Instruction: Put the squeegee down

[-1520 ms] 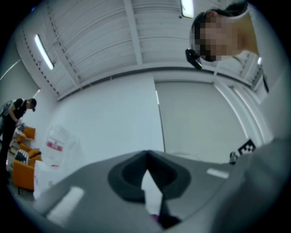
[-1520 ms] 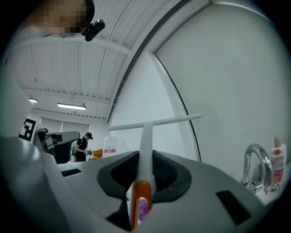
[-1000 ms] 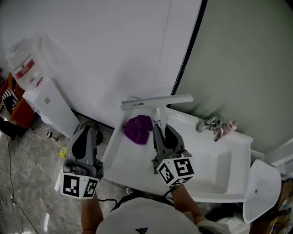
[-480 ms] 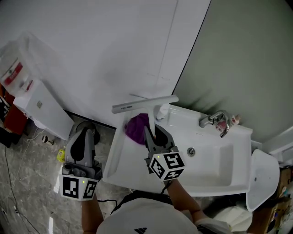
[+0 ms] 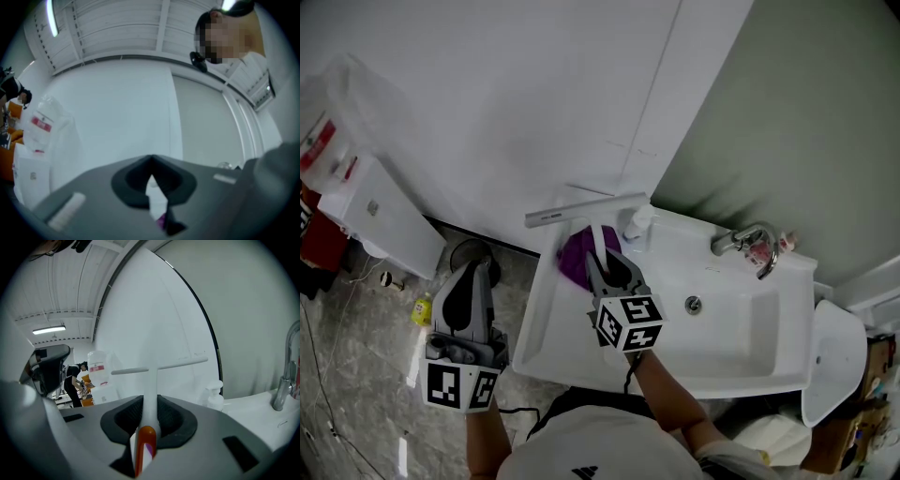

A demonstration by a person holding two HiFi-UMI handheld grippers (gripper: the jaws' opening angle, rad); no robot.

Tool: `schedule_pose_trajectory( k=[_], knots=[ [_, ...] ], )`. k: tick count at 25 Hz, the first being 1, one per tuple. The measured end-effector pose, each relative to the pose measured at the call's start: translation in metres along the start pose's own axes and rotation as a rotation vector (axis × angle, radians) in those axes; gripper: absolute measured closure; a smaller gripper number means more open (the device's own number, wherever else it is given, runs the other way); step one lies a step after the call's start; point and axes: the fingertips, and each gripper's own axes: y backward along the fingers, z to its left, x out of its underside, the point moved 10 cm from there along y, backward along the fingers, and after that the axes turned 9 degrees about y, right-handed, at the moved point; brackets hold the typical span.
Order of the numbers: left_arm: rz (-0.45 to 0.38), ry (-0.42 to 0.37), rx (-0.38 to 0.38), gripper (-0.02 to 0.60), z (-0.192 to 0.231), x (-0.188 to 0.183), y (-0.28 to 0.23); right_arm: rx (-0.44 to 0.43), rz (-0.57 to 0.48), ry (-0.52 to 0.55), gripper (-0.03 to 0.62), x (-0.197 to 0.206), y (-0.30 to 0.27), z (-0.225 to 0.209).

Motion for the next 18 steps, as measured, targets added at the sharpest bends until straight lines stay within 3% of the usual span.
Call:
schedule_pose_trajectory(
  k=[18],
  knots=[
    [0.048,0.005,-0.073,0.574,0.026,0.009,0.018,0.063,0.231,-0.107,0.516,0.062,-0.064,-0.007]
  ],
)
